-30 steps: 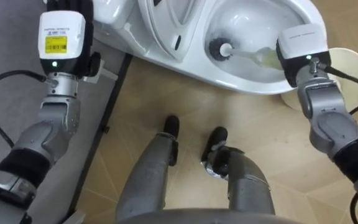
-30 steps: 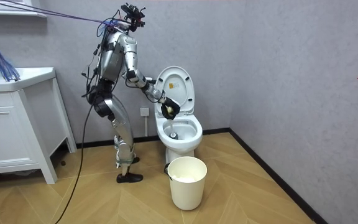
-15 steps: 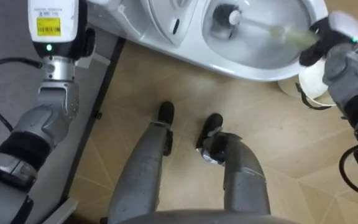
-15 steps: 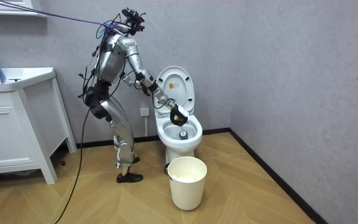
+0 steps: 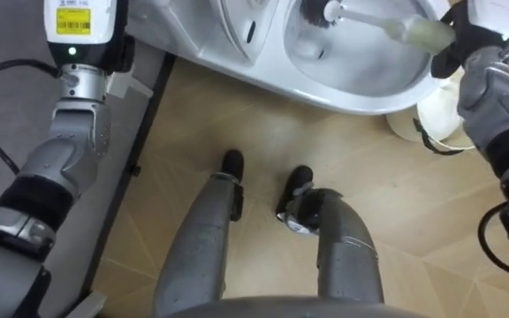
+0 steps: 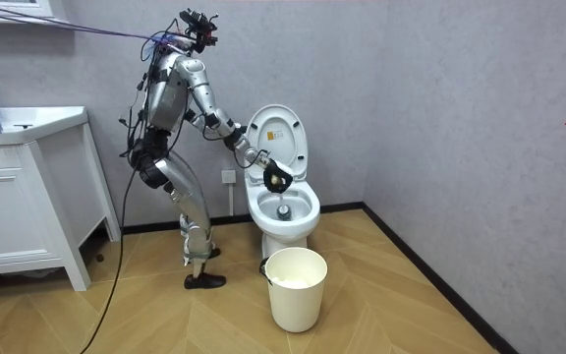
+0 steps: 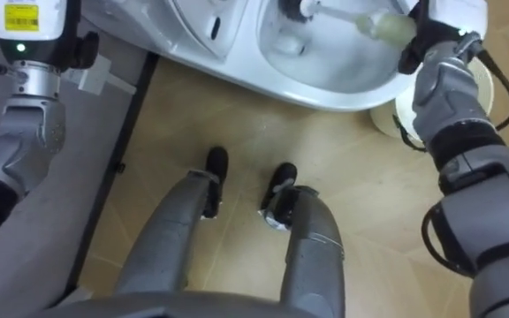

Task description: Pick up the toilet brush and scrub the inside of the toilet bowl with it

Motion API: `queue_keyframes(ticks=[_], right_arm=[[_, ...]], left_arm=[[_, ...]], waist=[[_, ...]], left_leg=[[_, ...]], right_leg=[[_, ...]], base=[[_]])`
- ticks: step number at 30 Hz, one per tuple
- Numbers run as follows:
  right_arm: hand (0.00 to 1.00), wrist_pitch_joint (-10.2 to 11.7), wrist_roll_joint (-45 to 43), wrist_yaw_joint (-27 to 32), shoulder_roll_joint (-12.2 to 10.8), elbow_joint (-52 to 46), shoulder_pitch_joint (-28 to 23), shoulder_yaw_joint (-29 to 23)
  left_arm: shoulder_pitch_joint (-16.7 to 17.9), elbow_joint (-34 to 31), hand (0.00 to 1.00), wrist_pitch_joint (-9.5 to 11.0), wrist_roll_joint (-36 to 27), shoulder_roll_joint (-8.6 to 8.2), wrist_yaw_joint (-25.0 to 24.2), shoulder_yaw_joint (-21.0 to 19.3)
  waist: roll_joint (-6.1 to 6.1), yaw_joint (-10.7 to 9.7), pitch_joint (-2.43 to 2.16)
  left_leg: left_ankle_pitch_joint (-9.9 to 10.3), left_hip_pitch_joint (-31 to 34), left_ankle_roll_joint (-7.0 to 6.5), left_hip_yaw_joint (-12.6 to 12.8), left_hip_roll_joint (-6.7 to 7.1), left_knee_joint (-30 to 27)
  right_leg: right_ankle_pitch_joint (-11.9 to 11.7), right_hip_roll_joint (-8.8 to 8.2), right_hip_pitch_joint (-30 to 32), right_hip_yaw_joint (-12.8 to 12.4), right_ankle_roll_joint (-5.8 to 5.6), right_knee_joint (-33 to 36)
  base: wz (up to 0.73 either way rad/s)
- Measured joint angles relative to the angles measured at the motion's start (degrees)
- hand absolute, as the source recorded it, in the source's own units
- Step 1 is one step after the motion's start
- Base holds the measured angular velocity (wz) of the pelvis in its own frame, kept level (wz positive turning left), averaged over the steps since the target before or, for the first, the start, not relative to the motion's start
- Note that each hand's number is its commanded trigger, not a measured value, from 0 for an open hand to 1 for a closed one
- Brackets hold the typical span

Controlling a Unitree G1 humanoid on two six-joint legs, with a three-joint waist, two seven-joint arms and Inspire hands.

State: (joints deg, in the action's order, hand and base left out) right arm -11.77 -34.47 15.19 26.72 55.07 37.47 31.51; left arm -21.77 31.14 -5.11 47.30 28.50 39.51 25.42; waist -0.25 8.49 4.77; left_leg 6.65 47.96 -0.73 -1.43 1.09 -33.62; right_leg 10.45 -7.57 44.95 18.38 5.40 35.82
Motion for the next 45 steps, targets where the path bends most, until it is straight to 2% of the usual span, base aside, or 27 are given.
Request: queue_keyframes(ticks=[3,6,8,10,13,17,21,26,28,31,33,35,36,39,42,45], right_arm=[[1.00,-2.30,-7.18,-1.59,-0.98,-0.99,-0.45,3.21],[1.00,-3.50,-11.43,-3.06,-0.96,-3.39,-0.93,3.62],[1.00,-4.58,-13.45,-3.99,-1.01,-5.85,-2.40,3.87],[1.00,-5.64,-15.10,-4.99,-1.04,-8.22,-4.32,3.79],[1.00,-7.19,-17.24,-6.53,-0.78,-12.81,-7.33,3.60],[1.00,-7.23,-19.70,-7.31,0.84,-18.43,-10.71,2.86],[1.00,-7.95,-22.07,-9.65,0.83,-25.27,-14.45,1.09],[1.00,-7.98,-21.94,-9.93,1.06,-25.84,-15.93,0.99],[1.00,-7.96,-19.41,-9.53,1.19,-23.58,-14.81,1.06],[1.00,-7.13,-5.63,-7.18,0.98,-15.85,-10.82,0.95],[1.00,-6.18,9.69,-5.72,0.00,-10.26,-8.41,0.00],[1.00,-5.31,21.13,-5.16,-0.82,-7.05,-7.44,-1.91],[1.00,-5.11,28.26,-4.72,-1.14,-5.80,-7.14,-4.41],[1.00,-4.24,41.20,-3.58,-2.14,-4.46,-6.11,-8.71],[1.00,-3.83,49.12,-2.61,-2.34,-4.47,-5.39,-10.49],[1.00,-3.83,49.79,-2.58,-2.51,-4.62,-5.39,-11.03]], left_arm=[[-0.07,-0.09,0.00,0.06,0.20,-0.60,-1.40,0.25],[-0.05,-0.09,0.00,0.18,0.16,-1.47,-2.10,0.19],[0.41,-0.25,0.00,0.32,0.15,-1.48,-2.09,0.17],[1.28,-0.50,0.00,0.42,-0.20,-1.58,-2.07,0.13],[2.23,-0.55,0.00,0.59,-0.60,-1.51,-2.03,0.06],[3.12,-0.56,0.00,1.92,-1.32,-1.49,-1.16,-0.47],[4.75,-0.54,0.00,3.15,-1.78,-1.51,0.34,-2.12],[5.57,-0.69,0.00,3.60,-1.72,-1.46,0.64,-2.62],[5.46,-0.43,0.00,3.67,-1.77,-1.45,1.17,-2.48],[5.41,-0.68,0.00,3.91,-1.74,-1.04,1.57,-1.76],[5.15,-0.60,0.00,3.78,-2.16,-1.08,2.57,-1.52],[4.72,-0.44,0.00,3.78,-2.16,-1.03,3.12,-1.57],[4.35,-0.27,0.00,3.79,-2.04,-1.01,3.82,-2.07],[3.16,0.21,0.00,3.78,-1.49,-1.02,5.56,-2.95],[2.44,1.19,0.00,2.91,-1.61,-1.07,6.69,-2.99],[1.84,1.86,0.00,2.52,-1.37,-1.16,6.34,-3.40]], waist=[[1.54,1.16,-0.11],[1.99,1.53,-0.36],[2.14,1.73,-0.44],[2.79,1.74,-0.93],[3.31,1.44,-1.25],[3.46,0.69,-1.37],[3.39,-0.67,-1.41],[3.16,-0.82,-1.60],[3.14,-0.55,-1.60],[3.00,-0.37,-1.56],[2.24,-0.39,-1.43],[1.42,-0.47,-1.50],[0.81,-0.72,-1.37],[-0.04,-2.18,-0.90],[-0.84,-3.87,-0.53],[-1.08,-4.39,-0.41]], left_leg=[[0.02,-0.17,0.03,0.02,-0.01,0.30],[-0.04,-0.32,0.19,0.02,-0.30,0.33],[0.06,-0.54,0.41,-0.27,-0.87,0.47],[0.20,-0.80,0.53,-0.55,-1.38,0.78],[0.17,-1.74,0.54,-0.34,-1.45,2.06],[0.19,-1.89,0.55,-0.40,-1.40,2.36],[0.22,-2.29,0.66,-0.58,-1.47,3.20],[0.31,-3.06,0.80,-0.45,-1.72,3.88],[0.32,-3.13,0.80,-0.28,-1.77,3.86],[0.32,-3.08,0.76,-0.16,-1.60,3.84],[0.31,-2.91,0.65,0.52,-1.44,3.98],[0.28,-2.42,0.60,1.01,-1.26,3.89],[0.22,-1.90,0.51,1.44,-1.13,3.75],[0.16,-0.23,0.42,1.84,-0.84,1.84],[-0.16,-0.04,-0.06,2.52,-0.33,1.48],[0.04,0.26,-0.30,2.81,-0.34,0.82]], right_leg=[[0.03,0.00,-0.06,0.10,0.03,-0.16],[0.11,0.10,-0.34,0.38,0.55,-0.23],[-0.20,0.93,-1.18,0.72,0.81,-1.50],[-0.67,1.77,-2.05,0.96,0.74,-3.14],[-0.90,1.99,-2.87,0.90,0.62,-4.36],[-0.82,1.91,-2.96,1.12,0.64,-4.58],[-0.83,2.25,-3.53,1.13,0.62,-5.46],[-1.03,2.67,-4.27,0.86,0.51,-6.27],[-1.03,2.64,-4.28,0.78,0.52,-5.99],[-0.93,2.44,-3.99,0.56,0.42,-5.54],[-0.72,2.08,-3.16,-0.05,0.36,-4.68],[-0.52,1.77,-2.02,-0.66,0.39,-3.75],[-0.26,1.43,-1.05,-1.03,0.43,-2.81],[0.43,0.57,0.87,-1.16,0.57,-0.79],[1.36,-0.43,1.87,-1.92,0.21,1.08],[1.52,-0.49,2.32,-2.68,-0.19,2.15]], base=[[0.00],[0.00],[0.00],[-0.05],[-0.02],[0.03],[0.00],[-0.02],[0.00],[0.00],[-0.07],[-0.09],[-0.06],[0.06],[0.11],[-0.05]])
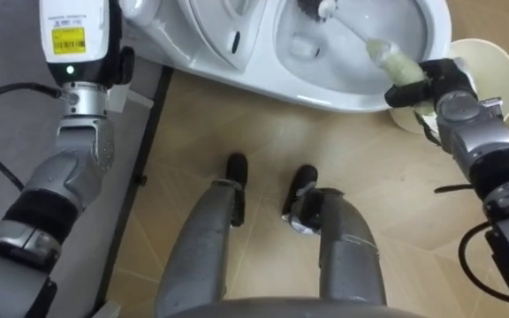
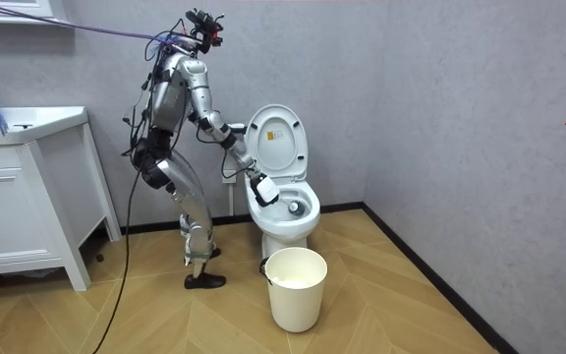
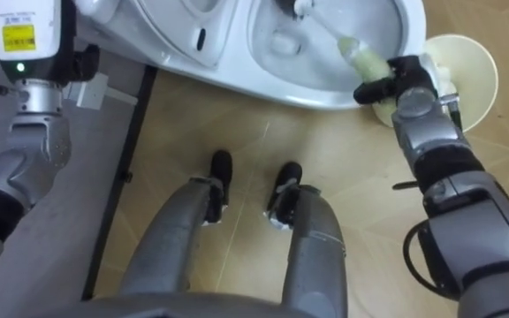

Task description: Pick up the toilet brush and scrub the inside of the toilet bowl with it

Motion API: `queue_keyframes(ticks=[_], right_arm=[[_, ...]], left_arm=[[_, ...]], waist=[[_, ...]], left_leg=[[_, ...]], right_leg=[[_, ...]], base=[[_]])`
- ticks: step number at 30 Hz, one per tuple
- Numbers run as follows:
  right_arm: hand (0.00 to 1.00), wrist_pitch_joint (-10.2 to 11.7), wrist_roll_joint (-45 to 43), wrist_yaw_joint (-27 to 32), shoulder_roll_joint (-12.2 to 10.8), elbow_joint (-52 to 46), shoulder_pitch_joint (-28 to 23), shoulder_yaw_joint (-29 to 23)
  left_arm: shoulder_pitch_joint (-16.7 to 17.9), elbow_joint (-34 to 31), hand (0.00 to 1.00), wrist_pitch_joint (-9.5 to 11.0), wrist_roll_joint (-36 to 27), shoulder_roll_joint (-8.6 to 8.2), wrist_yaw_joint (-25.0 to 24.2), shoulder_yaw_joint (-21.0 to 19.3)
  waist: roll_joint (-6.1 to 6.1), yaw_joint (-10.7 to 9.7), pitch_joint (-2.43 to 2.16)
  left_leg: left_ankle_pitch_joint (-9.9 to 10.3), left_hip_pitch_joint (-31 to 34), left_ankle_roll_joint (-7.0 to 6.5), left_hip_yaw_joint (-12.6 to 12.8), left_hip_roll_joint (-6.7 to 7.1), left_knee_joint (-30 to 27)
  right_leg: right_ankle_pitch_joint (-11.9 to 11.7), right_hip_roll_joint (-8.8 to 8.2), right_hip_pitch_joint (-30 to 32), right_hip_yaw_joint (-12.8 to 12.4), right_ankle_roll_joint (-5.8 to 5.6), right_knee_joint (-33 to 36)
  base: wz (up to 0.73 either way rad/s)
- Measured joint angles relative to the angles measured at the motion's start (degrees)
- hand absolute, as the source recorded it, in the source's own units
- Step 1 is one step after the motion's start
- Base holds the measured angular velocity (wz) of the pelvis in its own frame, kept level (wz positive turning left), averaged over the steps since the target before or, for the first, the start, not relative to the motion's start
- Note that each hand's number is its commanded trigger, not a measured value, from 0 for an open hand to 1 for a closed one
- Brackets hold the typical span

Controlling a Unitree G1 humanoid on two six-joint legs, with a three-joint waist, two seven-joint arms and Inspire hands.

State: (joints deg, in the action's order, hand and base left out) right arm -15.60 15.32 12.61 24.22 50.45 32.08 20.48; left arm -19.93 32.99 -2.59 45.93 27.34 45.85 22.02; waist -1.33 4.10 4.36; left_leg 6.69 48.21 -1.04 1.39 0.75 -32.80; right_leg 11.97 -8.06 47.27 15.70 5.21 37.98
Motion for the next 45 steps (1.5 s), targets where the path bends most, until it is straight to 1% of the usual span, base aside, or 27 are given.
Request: queue_keyframes(ticks=[3,7,10,12,13,14,15,16,17,18,19,20,21,24,25,27,29,30,33,34,35,36,37,39,41,44,45], right_arm=[[1.00,0.08,-1.05,0.01,0.05,-0.65,0.04,0.00],[1.00,0.56,-3.92,0.41,0.04,-1.11,0.03,0.86],[1.00,1.33,-11.01,0.50,-0.31,-1.16,0.02,0.86],[1.00,2.17,-18.95,0.40,-0.37,-1.06,0.02,1.29],[1.00,2.25,-21.16,0.32,-0.47,-1.02,-0.02,1.55],[1.00,2.32,-25.54,-0.20,-0.67,-1.02,-0.01,2.25],[1.00,2.38,-29.91,-0.97,-0.64,-1.03,-0.03,3.06],[1.00,2.37,-32.17,-1.32,-0.68,-1.03,-0.12,3.25],[1.00,2.36,-36.15,-1.82,-0.87,-1.03,-0.19,4.56],[1.00,2.34,-39.98,-2.45,-0.52,-1.03,-0.29,5.84],[1.00,2.34,-42.72,-2.84,-0.25,-1.03,-0.45,6.44],[1.00,2.34,-47.58,-3.62,0.39,-1.08,-0.57,7.61],[1.00,2.28,-50.34,-4.17,0.84,-1.30,-0.57,7.88],[1.00,2.01,-55.86,-4.86,1.37,-3.75,-0.93,8.45],[1.00,1.81,-56.63,-4.90,1.62,-4.26,-1.14,8.84],[1.00,1.74,-58.43,-5.09,2.78,-6.37,-2.25,9.93],[1.00,1.74,-59.05,-5.17,2.88,-7.03,-2.96,9.85],[1.00,1.74,-61.10,-5.17,3.15,-8.83,-4.25,9.83],[1.00,1.53,-65.34,-5.17,3.35,-12.95,-6.87,9.78],[1.00,1.37,-66.10,-5.18,3.35,-13.62,-7.50,9.78],[1.00,0.90,-67.56,-5.29,3.46,-15.71,-8.75,9.73],[1.00,0.62,-68.85,-5.49,3.80,-18.25,-10.11,9.64],[1.00,0.56,-69.47,-5.73,4.02,-19.54,-10.73,9.59],[1.00,0.50,-70.07,-6.73,4.94,-23.01,-12.57,9.59],[1.00,0.50,-69.91,-7.56,5.52,-23.92,-12.90,9.59],[1.00,0.50,-69.21,-7.58,5.94,-23.76,-12.83,9.67],[1.00,0.53,-67.04,-6.99,5.78,-22.04,-12.16,9.73]], left_arm=[[-0.19,0.21,0.00,-0.39,0.96,-0.14,-0.39,-0.54],[-0.18,0.29,0.00,-1.10,0.99,-0.39,-0.53,-0.48],[-0.15,0.33,0.00,-1.27,1.43,-0.32,-1.13,-0.53],[-0.23,0.42,0.00,-1.60,2.15,-0.41,-2.16,-0.47],[-0.22,0.44,0.00,-1.63,2.17,-0.51,-2.55,-0.47],[-0.24,0.44,0.00,-1.77,2.23,-0.91,-3.14,-0.47],[-0.36,0.46,0.00,-2.15,2.50,-1.66,-3.74,-0.48],[-0.35,0.47,0.00,-2.23,2.65,-1.98,-3.94,-0.47],[-0.31,0.47,0.00,-2.24,3.34,-2.19,-4.37,-0.39],[-0.31,0.46,0.00,-2.11,3.46,-2.25,-5.03,-0.05],[-0.28,0.46,0.00,-2.04,3.64,-2.27,-5.36,0.13],[-0.23,0.16,0.00,-1.93,3.72,-2.26,-6.11,0.16],[-0.25,-0.19,0.00,-1.83,3.68,-2.25,-6.46,0.17],[-0.26,-0.50,0.00,-1.51,3.19,-2.11,-6.47,0.20],[-0.26,-0.50,0.00,-1.33,3.19,-2.03,-6.49,0.20],[-0.25,-0.43,0.00,-0.18,1.81,-1.61,-6.46,0.25],[-0.25,-0.44,0.00,0.86,0.83,-1.56,-6.44,0.17],[-0.24,-0.44,0.00,1.32,0.85,-1.45,-6.44,0.01],[-0.12,-0.45,0.00,1.77,0.84,-1.37,-6.29,-0.25],[0.07,-0.48,0.00,1.93,0.84,-1.37,-6.28,-0.32],[0.63,-0.54,0.00,2.52,0.86,-1.38,-6.21,-0.52],[1.15,-0.82,0.00,2.78,0.85,-1.37,-6.06,-0.59],[1.46,-1.14,0.00,2.93,0.84,-1.35,-6.02,-0.70],[2.71,-2.05,0.00,3.93,-0.47,-1.33,-5.49,-0.85],[3.35,-2.64,0.00,4.62,-0.46,-1.34,-5.31,-1.06],[3.52,-2.62,0.00,5.23,-0.37,-1.14,-5.14,-0.95],[3.57,-2.60,0.00,5.46,-0.78,-0.96,-5.10,-0.76]], waist=[[-0.09,-0.86,0.02],[-0.07,-0.63,0.01],[0.09,-0.15,-0.07],[0.36,0.40,-0.06],[0.46,0.55,-0.06],[0.71,0.86,-0.11],[1.43,1.08,-0.05],[1.74,1.18,-0.10],[2.16,1.74,-0.01],[2.57,2.40,0.04],[2.77,2.72,-0.03],[2.93,3.50,-0.11],[2.98,4.24,-0.12],[3.01,4.34,-0.14],[3.05,4.37,-0.17],[3.07,4.37,-0.18],[3.08,4.31,-0.20],[3.09,4.29,-0.20],[3.14,3.98,-0.29],[3.22,3.98,-0.40],[3.23,3.95,-0.73],[3.10,3.81,-0.95],[2.99,3.76,-1.04],[2.37,3.76,-1.44],[2.12,3.73,-1.60],[2.10,3.83,-1.61],[2.10,3.89,-1.61]], left_leg=[[-0.03,0.28,-0.23,0.27,0.33,-0.16],[0.05,0.30,-0.35,0.68,0.00,-0.56],[0.07,0.23,-0.38,0.89,0.02,-0.75],[0.07,-0.11,-0.36,0.81,-0.05,-0.87],[0.08,-0.27,-0.34,0.73,-0.09,-0.90],[0.14,-0.55,-0.20,0.40,-0.14,-0.77],[0.24,-0.71,-0.07,-0.11,-0.18,-0.82],[0.25,-0.74,-0.07,-0.24,-0.19,-0.75],[0.27,-0.98,-0.05,-0.21,-0.31,-0.56],[0.27,-1.27,-0.05,-0.14,-0.40,-0.48],[0.28,-1.40,-0.04,-0.10,-0.46,-0.44],[0.32,-1.51,0.02,0.02,-0.69,-0.25],[0.37,-1.39,0.17,0.04,-1.01,-0.14],[0.39,-1.29,0.45,-0.14,-1.22,0.11],[0.42,-1.30,0.51,-0.25,-1.22,0.06],[0.51,-1.40,0.71,-0.55,-1.28,0.03],[0.65,-1.42,0.90,-0.76,-1.53,0.04],[0.76,-1.36,1.04,-0.96,-1.79,0.05],[0.91,-1.48,1.22,-1.54,-2.04,0.17],[0.94,-1.54,1.26,-1.62,-2.11,0.17],[0.96,-1.68,1.29,-1.71,-2.20,0.46],[0.96,-1.86,1.29,-1.69,-2.13,0.68],[0.96,-1.92,1.29,-1.64,-2.10,0.86],[0.97,-2.14,1.35,-1.56,-2.04,1.22],[1.00,-2.11,1.41,-1.68,-2.12,1.26],[1.02,-2.30,1.42,-1.91,-2.19,0.88],[1.04,-2.48,1.39,-1.90,-2.17,0.94]], right_leg=[[-0.07,-0.72,0.61,-0.01,0.02,0.99],[-0.39,-0.75,0.58,0.24,0.21,0.90],[-0.82,-0.40,0.35,0.23,0.44,0.55],[-0.84,-0.26,-0.04,0.33,0.48,0.43],[-0.85,-0.14,-0.27,0.35,0.50,0.30],[-1.01,0.15,-0.73,0.42,0.48,-0.28],[-1.08,0.26,-1.32,0.94,0.49,-0.75],[-1.10,0.28,-1.52,1.14,0.46,-0.95],[-1.15,0.41,-1.78,1.18,0.39,-1.26],[-1.27,0.50,-2.07,1.18,0.51,-1.46],[-1.27,0.56,-2.21,1.17,0.51,-1.59],[-1.33,0.83,-2.34,1.08,0.54,-1.97],[-1.58,1.23,-2.34,1.12,0.72,-2.50],[-1.30,1.26,-2.28,1.65,1.12,-2.47],[-1.22,1.26,-2.36,1.77,1.17,-2.44],[-1.07,1.38,-2.61,1.97,1.35,-2.50],[-1.10,1.79,-2.90,2.06,1.38,-3.04],[-1.17,2.13,-3.17,2.27,1.42,-3.60],[-1.27,2.60,-3.89,2.78,1.52,-4.61],[-1.34,2.73,-4.08,2.87,1.53,-4.85],[-1.61,2.99,-4.36,2.89,1.46,-5.37],[-1.59,2.96,-4.42,2.76,1.42,-5.39],[-1.58,2.94,-4.40,2.70,1.40,-5.40],[-1.57,3.00,-4.38,2.47,1.40,-5.60],[-1.60,3.16,-4.48,2.55,1.43,-5.93],[-1.68,3.20,-5.09,2.93,1.43,-6.30],[-1.67,3.18,-5.40,3.02,1.41,-6.25]], base=[[0.03],[-0.08],[-0.07],[0.00],[-0.04],[0.00],[0.04],[0.04],[0.00],[-0.05],[-0.06],[-0.10],[-0.07],[0.06],[0.07],[0.05],[0.00],[0.00],[0.00],[0.00],[0.00],[0.00],[0.00],[-0.05],[-0.02],[0.04],[0.05]])
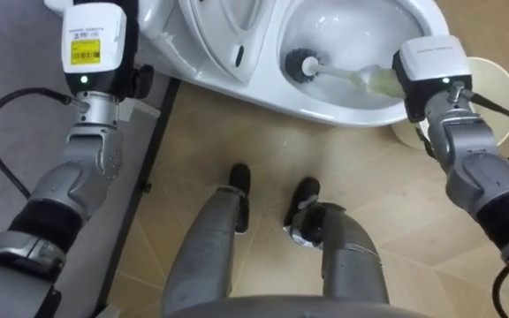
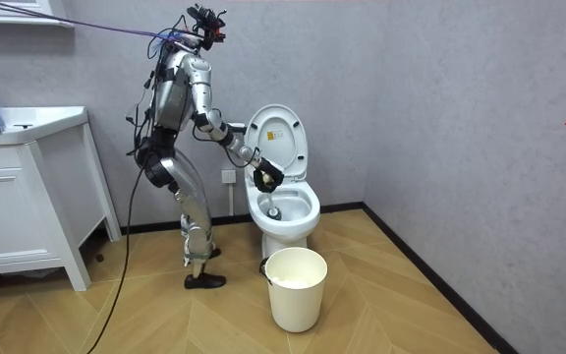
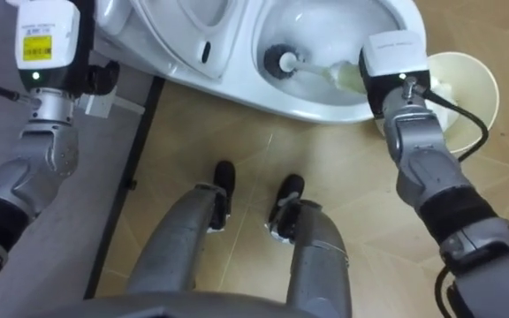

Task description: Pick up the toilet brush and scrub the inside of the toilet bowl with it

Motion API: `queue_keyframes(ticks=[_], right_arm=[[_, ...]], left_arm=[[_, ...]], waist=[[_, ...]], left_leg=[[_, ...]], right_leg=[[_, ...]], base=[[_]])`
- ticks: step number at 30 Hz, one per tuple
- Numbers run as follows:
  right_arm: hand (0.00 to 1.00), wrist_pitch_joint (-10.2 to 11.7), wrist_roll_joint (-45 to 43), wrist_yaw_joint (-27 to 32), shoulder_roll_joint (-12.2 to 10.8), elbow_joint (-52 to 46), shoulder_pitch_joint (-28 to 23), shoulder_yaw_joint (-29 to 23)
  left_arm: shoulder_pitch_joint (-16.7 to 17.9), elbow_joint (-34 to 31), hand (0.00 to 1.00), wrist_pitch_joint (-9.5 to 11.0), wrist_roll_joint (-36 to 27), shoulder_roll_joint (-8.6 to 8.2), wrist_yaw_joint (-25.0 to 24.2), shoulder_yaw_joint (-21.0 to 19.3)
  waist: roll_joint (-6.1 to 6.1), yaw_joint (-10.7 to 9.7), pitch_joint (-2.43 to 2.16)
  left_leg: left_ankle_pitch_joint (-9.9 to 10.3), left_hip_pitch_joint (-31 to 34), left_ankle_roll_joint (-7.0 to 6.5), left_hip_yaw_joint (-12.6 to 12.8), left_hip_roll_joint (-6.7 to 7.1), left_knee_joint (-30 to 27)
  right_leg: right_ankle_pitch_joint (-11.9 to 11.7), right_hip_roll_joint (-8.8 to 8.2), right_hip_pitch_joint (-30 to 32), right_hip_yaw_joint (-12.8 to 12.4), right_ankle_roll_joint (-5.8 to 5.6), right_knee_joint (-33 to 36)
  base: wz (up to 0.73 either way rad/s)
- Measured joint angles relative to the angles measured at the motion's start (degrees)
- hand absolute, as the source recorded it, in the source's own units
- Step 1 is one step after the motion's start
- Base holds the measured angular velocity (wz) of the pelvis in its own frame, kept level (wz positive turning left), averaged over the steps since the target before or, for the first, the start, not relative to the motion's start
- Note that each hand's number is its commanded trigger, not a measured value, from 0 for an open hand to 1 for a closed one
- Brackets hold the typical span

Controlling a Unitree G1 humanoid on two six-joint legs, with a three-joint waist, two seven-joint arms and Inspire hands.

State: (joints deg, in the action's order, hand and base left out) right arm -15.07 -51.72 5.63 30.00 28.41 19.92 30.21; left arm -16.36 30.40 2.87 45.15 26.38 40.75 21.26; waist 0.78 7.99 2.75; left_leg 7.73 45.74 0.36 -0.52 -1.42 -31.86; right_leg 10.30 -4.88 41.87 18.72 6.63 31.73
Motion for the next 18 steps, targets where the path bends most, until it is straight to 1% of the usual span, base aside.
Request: queue_keyframes(ticks=[1,3,4,6,7,9,10,11,12,14,16,18], right_arm=[[1.00,0.00,1.89,0.17,-0.06,1.06,0.44,-0.01],[1.00,0.22,11.39,1.54,-0.64,5.60,2.15,-0.51],[1.00,0.31,13.95,1.84,-0.71,7.09,2.66,-1.13],[1.00,1.06,22.93,1.90,-3.06,12.19,4.41,-4.44],[1.00,1.41,25.06,2.01,-3.51,13.04,4.66,-5.25],[1.00,2.50,32.42,2.70,-5.47,16.75,6.55,-7.91],[1.00,2.76,33.84,3.03,-5.56,16.82,6.63,-8.66],[1.00,3.07,36.21,3.70,-5.58,16.85,6.81,-9.75],[1.00,3.18,38.08,4.19,-5.61,16.84,7.06,-10.33],[1.00,3.49,38.51,4.15,-5.61,16.85,7.07,-11.22],[1.00,3.71,37.09,3.98,-5.62,16.86,7.06,-11.33],[1.00,3.76,31.02,3.01,-6.49,16.74,6.94,-11.20]], left_arm=[[-0.03,0.00,0.00,0.00,-0.02,0.04,0.02,0.08],[0.14,0.30,0.00,-0.39,0.26,0.17,0.30,0.37],[0.12,0.28,0.00,-0.46,0.59,0.17,0.31,0.36],[0.10,0.30,0.00,-1.20,0.72,0.05,0.29,0.23],[0.01,0.30,0.00,-1.33,1.10,-0.04,0.28,0.03],[-0.22,1.28,0.00,-1.82,3.46,-0.10,0.32,-0.89],[-0.23,1.28,0.00,-2.21,3.90,-0.12,0.35,-0.94],[-0.24,1.27,0.00,-2.87,4.05,-0.14,0.38,-0.93],[-0.25,1.30,0.00,-3.39,4.06,-0.16,0.38,-0.92],[-0.24,1.20,0.00,-4.14,4.09,-0.22,0.29,-0.93],[-0.26,1.21,0.00,-4.54,4.18,-0.35,-0.25,-1.05],[-0.57,1.22,0.00,-5.05,4.24,-0.78,-1.74,-1.26]], waist=[[0.00,0.02,0.00],[-0.13,0.04,0.06],[-0.16,0.04,0.08],[-0.54,-0.13,0.20],[-0.60,-0.23,0.24],[-0.92,-1.41,0.44],[-1.01,-1.70,0.50],[-1.10,-2.37,0.57],[-1.09,-2.95,0.58],[-1.42,-3.08,0.79],[-1.37,-3.23,0.81],[-1.23,-3.30,0.90]], left_leg=[[0.00,-0.05,-0.02,0.03,0.02,0.21],[0.05,-0.11,-0.11,0.14,0.07,0.22],[0.05,-0.14,-0.12,0.23,0.06,0.22],[0.07,-0.41,-0.17,0.56,0.21,0.20],[0.07,-0.39,-0.18,0.63,0.22,0.16],[-0.02,-0.46,-0.30,1.12,0.38,0.09],[-0.04,-0.47,-0.36,1.20,0.58,0.03],[-0.12,-0.51,-0.49,1.18,1.08,-0.11],[-0.14,-0.57,-0.59,1.20,1.24,-0.53],[0.01,-0.85,-0.79,1.64,1.24,-0.89],[0.05,-1.09,-0.86,1.78,1.25,-0.96],[0.14,-1.57,-0.94,1.72,1.17,-0.83]], right_leg=[[0.01,-0.02,-0.03,-0.01,-0.05,0.05],[0.06,-0.13,-0.03,-0.04,-0.20,0.06],[0.06,-0.15,-0.02,-0.08,-0.20,0.13],[0.18,-0.34,0.27,-0.72,-0.29,1.16],[0.23,-0.39,0.34,-0.76,-0.29,1.26],[0.61,-1.01,0.64,-0.73,-0.20,2.00],[0.86,-1.29,0.85,-0.82,-0.26,2.37],[1.26,-1.86,1.13,-0.90,-0.38,3.20],[1.39,-2.04,1.14,-1.00,-0.53,3.48],[1.54,-2.21,1.13,-1.40,-0.62,4.04],[1.55,-2.28,0.91,-1.41,-0.65,4.02],[1.65,-2.24,0.22,-1.25,-0.72,4.00]], base=[[0.05],[0.00],[-0.04],[-0.06],[-0.04],[0.02],[0.10],[0.13],[0.08],[-0.04],[-0.05],[0.00]])
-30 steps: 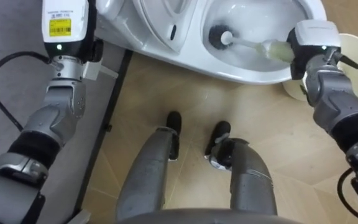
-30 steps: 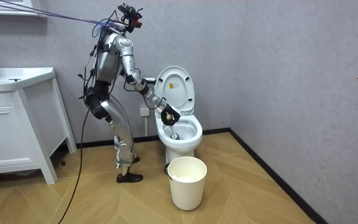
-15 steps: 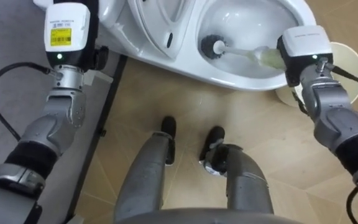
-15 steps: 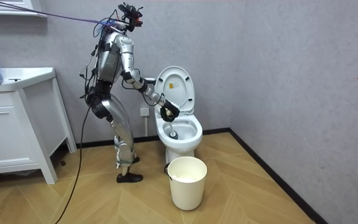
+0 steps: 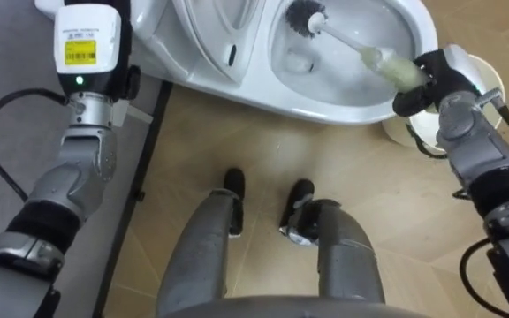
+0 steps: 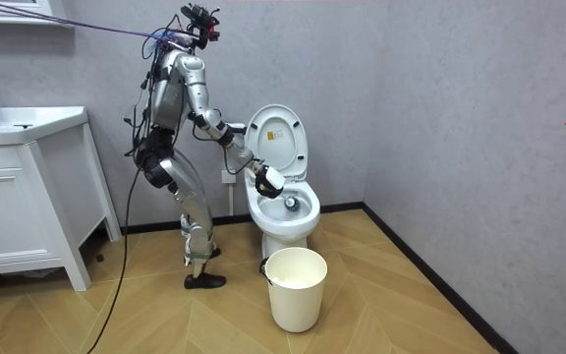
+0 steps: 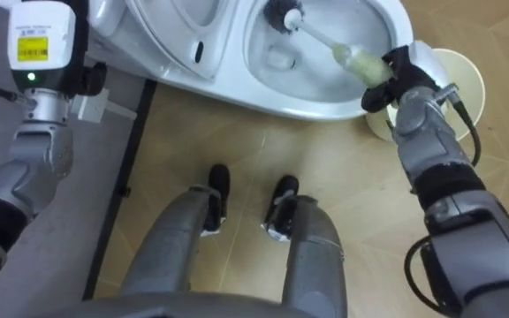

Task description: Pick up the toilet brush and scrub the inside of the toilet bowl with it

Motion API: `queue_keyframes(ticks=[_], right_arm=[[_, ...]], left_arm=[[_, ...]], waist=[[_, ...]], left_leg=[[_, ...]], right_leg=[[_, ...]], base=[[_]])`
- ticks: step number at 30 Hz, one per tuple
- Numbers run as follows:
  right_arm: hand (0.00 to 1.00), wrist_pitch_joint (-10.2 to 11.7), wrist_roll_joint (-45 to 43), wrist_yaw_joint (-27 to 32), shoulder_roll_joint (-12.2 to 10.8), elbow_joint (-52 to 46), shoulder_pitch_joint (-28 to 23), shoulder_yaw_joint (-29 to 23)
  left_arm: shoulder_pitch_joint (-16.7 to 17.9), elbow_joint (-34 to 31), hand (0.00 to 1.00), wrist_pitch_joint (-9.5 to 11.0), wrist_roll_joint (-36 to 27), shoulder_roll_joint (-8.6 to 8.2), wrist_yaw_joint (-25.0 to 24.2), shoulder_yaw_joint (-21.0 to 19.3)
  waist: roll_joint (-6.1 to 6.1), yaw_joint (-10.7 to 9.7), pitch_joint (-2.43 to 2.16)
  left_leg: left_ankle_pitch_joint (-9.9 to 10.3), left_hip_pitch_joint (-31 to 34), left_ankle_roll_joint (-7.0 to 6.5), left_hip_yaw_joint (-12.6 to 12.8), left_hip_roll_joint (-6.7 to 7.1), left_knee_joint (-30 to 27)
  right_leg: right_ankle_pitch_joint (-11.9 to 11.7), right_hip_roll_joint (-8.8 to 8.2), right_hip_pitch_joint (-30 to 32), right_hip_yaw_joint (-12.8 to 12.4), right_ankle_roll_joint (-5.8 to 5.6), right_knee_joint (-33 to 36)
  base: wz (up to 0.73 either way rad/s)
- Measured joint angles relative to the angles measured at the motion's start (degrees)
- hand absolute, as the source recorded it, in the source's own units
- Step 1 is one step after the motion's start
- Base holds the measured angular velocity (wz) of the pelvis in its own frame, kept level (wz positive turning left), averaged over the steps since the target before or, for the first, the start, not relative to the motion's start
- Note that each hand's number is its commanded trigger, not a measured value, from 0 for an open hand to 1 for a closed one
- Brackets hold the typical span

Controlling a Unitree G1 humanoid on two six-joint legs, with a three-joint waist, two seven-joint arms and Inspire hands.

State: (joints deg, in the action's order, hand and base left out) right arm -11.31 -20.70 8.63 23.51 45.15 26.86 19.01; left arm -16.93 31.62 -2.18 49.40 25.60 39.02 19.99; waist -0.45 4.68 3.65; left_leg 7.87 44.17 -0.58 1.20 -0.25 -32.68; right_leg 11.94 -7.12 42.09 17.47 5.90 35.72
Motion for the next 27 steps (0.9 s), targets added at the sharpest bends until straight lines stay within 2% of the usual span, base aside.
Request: queue_keyframes(ticks=[4,8,9,12,16,17,18,20,27], right_arm=[[1.00,-0.29,-8.92,-2.55,-0.92,-1.93,-0.72,3.72],[1.00,-3.03,-17.33,-5.35,-0.44,-7.89,-4.96,6.08],[1.00,-3.85,-19.01,-5.86,-0.24,-10.38,-6.10,6.08],[1.00,-5.52,-24.28,-7.80,0.91,-17.19,-9.31,6.08],[1.00,-6.64,-29.26,-9.30,1.68,-24.31,-13.63,6.08],[1.00,-7.15,-30.20,-9.74,2.13,-26.52,-15.10,6.08],[1.00,-7.23,-31.50,-10.22,2.59,-28.13,-15.85,6.09],[1.00,-7.29,-31.74,-10.94,2.94,-28.96,-17.05,6.09],[1.00,-7.30,-32.96,-15.86,3.57,-30.38,-18.17,6.38]], left_arm=[[-0.47,-0.01,0.00,-0.34,-0.24,-0.35,-1.33,0.07],[-0.17,-0.29,0.00,-0.24,-0.32,-0.29,-2.78,0.08],[-0.08,-0.24,0.00,-0.23,-0.43,-0.23,-3.00,0.07],[0.15,-0.27,0.00,0.00,-0.44,-0.40,-3.03,0.07],[1.77,-1.24,0.00,0.02,-0.47,-0.60,-1.14,0.05],[2.23,-1.24,0.00,0.04,-0.62,-0.59,-0.62,0.06],[2.74,-1.24,0.00,0.11,-1.20,-0.59,-0.33,0.09],[3.26,-1.23,0.00,0.12,-1.63,-0.59,-0.24,0.35],[3.63,1.23,0.00,1.28,-3.80,-0.47,-2.93,0.37]], waist=[[0.17,0.33,0.06],[1.30,1.97,-0.07],[1.96,1.93,-0.10],[2.53,1.91,-0.18],[2.40,1.73,-0.28],[2.33,1.70,-0.42],[2.29,1.70,-0.80],[2.19,1.59,-0.92],[1.18,0.23,-1.43]], left_leg=[[0.08,-0.23,0.08,0.02,-0.22,-0.08],[0.62,-0.92,0.56,-0.17,-1.30,0.03],[0.68,-0.97,0.67,-0.47,-1.48,0.10],[0.75,-1.22,0.87,-0.16,-1.71,0.51],[1.14,-1.62,1.28,-0.12,-2.29,1.03],[1.14,-1.82,1.28,0.08,-2.29,1.06],[1.14,-1.89,1.28,0.19,-2.29,1.18],[1.14,-2.56,1.27,0.35,-2.31,1.23],[1.46,-7.32,1.08,0.47,-2.05,2.73]], right_leg=[[-0.01,0.26,-0.26,-0.03,-0.02,-0.17],[-0.71,1.89,-1.70,-0.09,0.02,-2.43],[-1.04,2.26,-2.05,0.11,0.35,-3.10],[-1.00,2.45,-2.13,0.00,0.50,-3.28],[-1.10,3.18,-2.62,-0.11,0.80,-4.37],[-1.06,3.18,-2.62,-0.28,0.83,-4.50],[-1.06,3.21,-2.65,-0.33,0.84,-4.74],[-1.06,3.22,-3.42,-0.37,0.83,-5.00],[-0.73,3.15,-8.04,-0.27,0.19,-6.27]], base=[[-0.02],[-0.12],[-0.06],[-0.01],[-0.05],[-0.03],[-0.04],[-0.02],[0.02]])
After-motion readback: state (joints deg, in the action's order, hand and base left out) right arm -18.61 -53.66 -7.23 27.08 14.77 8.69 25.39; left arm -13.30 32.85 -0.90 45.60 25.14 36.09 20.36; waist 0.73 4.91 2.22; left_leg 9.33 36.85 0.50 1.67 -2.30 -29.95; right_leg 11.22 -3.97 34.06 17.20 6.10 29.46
